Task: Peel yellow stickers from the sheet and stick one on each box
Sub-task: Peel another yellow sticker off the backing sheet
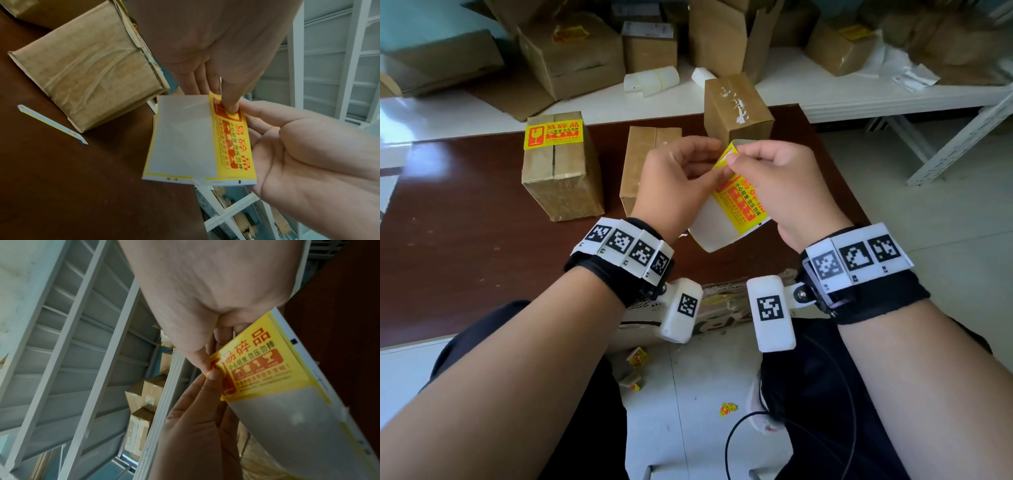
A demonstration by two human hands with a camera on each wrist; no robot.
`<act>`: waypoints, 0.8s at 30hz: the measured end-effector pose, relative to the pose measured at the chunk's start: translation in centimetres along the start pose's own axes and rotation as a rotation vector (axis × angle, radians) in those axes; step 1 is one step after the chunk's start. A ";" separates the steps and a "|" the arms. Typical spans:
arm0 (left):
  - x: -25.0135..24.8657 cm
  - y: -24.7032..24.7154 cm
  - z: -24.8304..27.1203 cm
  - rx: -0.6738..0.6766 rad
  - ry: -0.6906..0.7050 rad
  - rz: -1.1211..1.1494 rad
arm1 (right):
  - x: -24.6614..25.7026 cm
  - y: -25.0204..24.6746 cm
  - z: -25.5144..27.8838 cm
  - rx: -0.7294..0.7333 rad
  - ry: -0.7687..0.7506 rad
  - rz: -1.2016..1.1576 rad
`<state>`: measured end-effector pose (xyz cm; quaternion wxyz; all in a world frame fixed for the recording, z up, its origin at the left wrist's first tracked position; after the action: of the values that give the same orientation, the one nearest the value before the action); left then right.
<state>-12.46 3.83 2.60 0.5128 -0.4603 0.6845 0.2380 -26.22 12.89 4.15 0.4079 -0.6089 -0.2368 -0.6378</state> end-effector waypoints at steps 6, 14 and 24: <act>0.1 -0.3 0.3 0.026 0.005 -0.058 | -0.3 -0.9 0.6 -0.013 -0.016 0.041; 0.2 -0.6 0.2 0.023 0.011 -0.099 | -0.3 -0.6 0.5 -0.003 -0.040 0.058; -0.2 -0.4 0.4 0.029 0.044 -0.151 | -0.2 -0.4 0.6 -0.049 -0.167 0.184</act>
<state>-11.92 4.02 2.74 0.5205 -0.5082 0.6625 0.1785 -26.24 13.61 4.10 0.4284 -0.6889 -0.1974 -0.5504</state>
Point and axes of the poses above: each hand's wrist, its own z-axis away from the middle knuckle, its own y-axis out of the palm, x = y × z, the point moved 6 cm from there along -z, towards the middle knuckle, and after that the axes turned 6 degrees about y, right-handed, at the moved point
